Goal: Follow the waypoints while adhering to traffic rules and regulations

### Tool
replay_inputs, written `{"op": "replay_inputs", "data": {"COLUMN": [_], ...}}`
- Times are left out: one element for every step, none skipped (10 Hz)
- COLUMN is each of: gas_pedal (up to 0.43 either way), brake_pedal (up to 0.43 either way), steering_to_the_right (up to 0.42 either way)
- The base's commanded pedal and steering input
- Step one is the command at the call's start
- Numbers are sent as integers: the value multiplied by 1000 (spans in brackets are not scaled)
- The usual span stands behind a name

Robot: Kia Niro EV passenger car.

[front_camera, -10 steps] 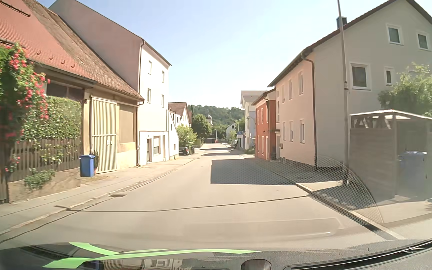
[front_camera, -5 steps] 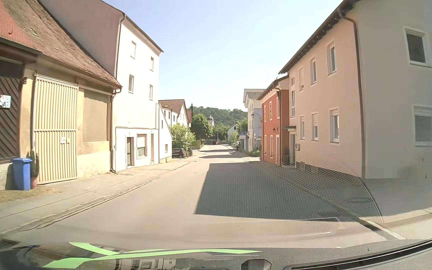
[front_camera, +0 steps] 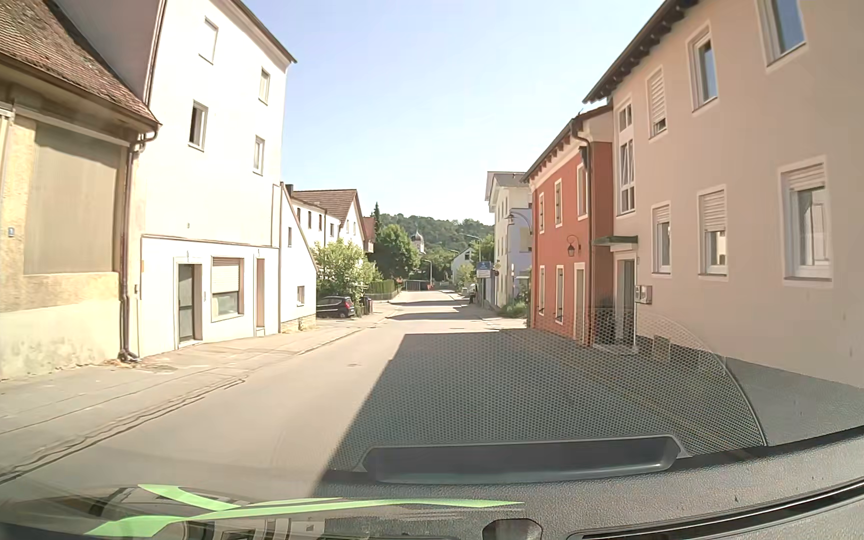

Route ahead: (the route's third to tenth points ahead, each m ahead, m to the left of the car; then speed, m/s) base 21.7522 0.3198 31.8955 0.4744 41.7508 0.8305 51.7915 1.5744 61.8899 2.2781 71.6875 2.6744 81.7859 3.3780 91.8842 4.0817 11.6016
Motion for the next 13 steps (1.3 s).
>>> {"op": "replay_inputs", "data": {"gas_pedal": [79, 79, 79, 87, 87, 98, 110, 118, 118, 118, 118, 98, 87], "brake_pedal": [0, 0, 0, 0, 0, 0, 0, 0, 0, 0, 0, 0, 0], "steering_to_the_right": [1, 0, -3, -5, -6, -6, -6, -8, -9, -11, -11, -12, -12]}}
